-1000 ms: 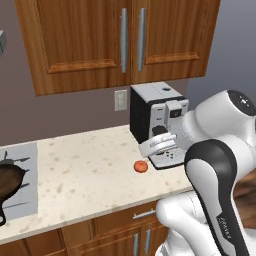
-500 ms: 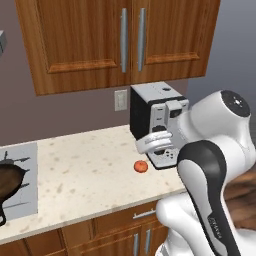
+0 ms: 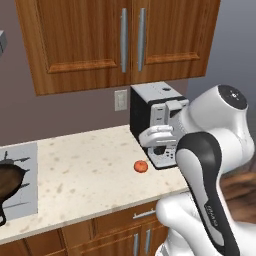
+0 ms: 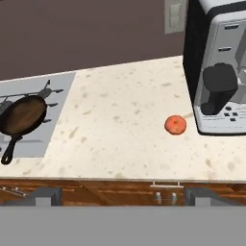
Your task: Place both pans onto different burners. Then place the squash and the fish on different pans.
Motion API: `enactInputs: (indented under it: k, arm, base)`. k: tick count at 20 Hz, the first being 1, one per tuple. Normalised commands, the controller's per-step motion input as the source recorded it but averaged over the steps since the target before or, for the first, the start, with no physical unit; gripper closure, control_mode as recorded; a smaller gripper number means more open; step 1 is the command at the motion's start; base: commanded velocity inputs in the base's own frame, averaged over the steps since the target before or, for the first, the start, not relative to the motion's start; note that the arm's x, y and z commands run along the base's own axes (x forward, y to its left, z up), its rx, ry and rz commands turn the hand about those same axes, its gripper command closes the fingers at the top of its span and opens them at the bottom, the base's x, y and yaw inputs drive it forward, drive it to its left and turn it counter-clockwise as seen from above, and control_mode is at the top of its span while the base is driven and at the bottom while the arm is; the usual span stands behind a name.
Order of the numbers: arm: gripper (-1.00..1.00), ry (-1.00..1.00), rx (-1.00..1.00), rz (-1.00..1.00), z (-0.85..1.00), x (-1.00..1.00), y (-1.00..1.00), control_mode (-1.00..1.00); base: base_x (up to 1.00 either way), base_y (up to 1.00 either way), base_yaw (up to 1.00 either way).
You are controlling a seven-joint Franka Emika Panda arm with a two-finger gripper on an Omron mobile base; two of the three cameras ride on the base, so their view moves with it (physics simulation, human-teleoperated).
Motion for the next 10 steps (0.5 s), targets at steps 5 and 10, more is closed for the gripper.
enactInputs:
  k: [5,10]
  arm:
    - [-1.0,0.08,0.0,-0.01,-0.2,0.15,-0.21,-1.0]
    - [-1.0,0.1,-0.01,-0.08,-0.21,0.22,-0.08,-1.0]
  base:
    - [0.0,0.0,0.0]
    - [0.0,0.0,0.0]
